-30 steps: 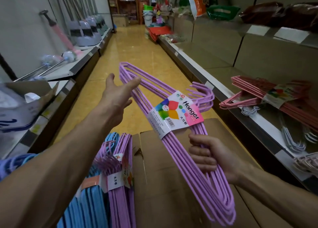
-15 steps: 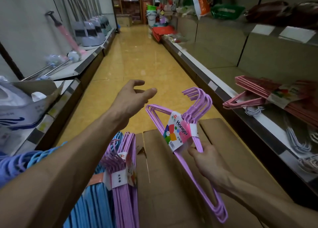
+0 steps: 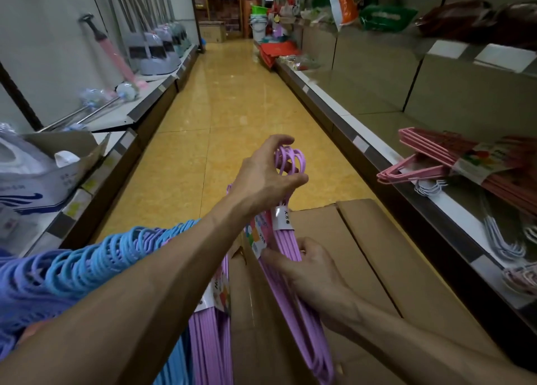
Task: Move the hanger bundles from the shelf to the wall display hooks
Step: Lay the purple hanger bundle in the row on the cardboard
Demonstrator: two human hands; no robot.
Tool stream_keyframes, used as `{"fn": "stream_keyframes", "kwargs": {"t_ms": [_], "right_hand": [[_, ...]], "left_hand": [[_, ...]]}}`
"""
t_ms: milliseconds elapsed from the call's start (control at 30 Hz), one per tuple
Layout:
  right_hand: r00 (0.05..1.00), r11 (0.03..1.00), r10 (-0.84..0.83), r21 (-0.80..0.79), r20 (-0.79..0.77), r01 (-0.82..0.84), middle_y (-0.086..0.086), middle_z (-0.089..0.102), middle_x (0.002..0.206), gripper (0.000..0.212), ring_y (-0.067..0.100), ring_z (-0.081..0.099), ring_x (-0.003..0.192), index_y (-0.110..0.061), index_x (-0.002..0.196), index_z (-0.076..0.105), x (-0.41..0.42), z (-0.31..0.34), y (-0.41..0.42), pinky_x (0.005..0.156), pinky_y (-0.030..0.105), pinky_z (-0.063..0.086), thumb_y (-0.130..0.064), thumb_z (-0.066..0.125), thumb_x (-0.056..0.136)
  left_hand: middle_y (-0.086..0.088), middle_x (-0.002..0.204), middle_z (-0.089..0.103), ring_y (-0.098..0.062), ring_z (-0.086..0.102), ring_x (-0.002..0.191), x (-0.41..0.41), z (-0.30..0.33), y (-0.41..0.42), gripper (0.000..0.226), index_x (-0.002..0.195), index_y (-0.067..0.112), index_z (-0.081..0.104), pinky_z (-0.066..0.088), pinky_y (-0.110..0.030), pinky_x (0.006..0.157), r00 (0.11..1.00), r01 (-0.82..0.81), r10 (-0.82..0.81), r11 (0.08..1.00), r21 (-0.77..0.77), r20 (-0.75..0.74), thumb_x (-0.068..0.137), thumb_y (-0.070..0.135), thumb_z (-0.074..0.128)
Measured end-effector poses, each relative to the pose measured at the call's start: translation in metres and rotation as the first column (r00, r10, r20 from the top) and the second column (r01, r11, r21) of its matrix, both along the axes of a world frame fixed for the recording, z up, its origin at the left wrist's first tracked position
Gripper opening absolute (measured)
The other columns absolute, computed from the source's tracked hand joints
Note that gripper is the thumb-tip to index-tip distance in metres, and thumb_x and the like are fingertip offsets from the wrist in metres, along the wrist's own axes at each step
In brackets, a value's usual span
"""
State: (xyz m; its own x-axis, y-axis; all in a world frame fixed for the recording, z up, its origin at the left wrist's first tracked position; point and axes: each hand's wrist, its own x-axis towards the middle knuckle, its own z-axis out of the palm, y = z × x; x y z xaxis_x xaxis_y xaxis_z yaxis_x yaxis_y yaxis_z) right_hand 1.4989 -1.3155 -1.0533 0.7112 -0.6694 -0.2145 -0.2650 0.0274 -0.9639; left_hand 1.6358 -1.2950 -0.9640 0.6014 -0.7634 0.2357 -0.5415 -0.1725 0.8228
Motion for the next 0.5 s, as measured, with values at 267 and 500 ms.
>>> {"fn": "stream_keyframes", "kwargs": {"t_ms": [267, 500], "right_hand": [[0.93, 0.726, 0.34, 0.589, 0.14, -0.354, 0.005, 0.068, 0.085, 0.023, 0.017, 0.063, 0.074, -0.009, 0.106, 0.064, -0.004, -0.002, -0.023, 0.073, 0.03, 0.054, -0.016, 0.072, 0.086], [0.908, 0.763, 0.409, 0.51, 0.093, -0.397, 0.013, 0.069, 0.111, 0.053, 0.033, 0.059, 0.105, -0.016, 0.13, 0.058, 0.012, -0.05, -0.014, 0.105, 0.058, 0.045, -0.013, 0.078, 0.081]], "left_hand": [[-0.002, 0.101, 0.071, -0.014, 0.07, 0.091, 0.026, -0.015, 0.031, 0.054, 0.122, 0.028, 0.064, 0.059, -0.035, 0.086, 0.976, -0.028, 0.025, 1.0, -0.009, -0.217, 0.074, 0.013, 0.084], [0.0, 0.101, 0.07, -0.013, 0.068, 0.087, 0.039, -0.021, 0.045, 0.075, 0.134, 0.038, 0.05, 0.056, -0.032, 0.084, 0.999, 0.023, -0.032, 0.957, 0.29, 0.025, 0.069, 0.035, 0.087]]}}
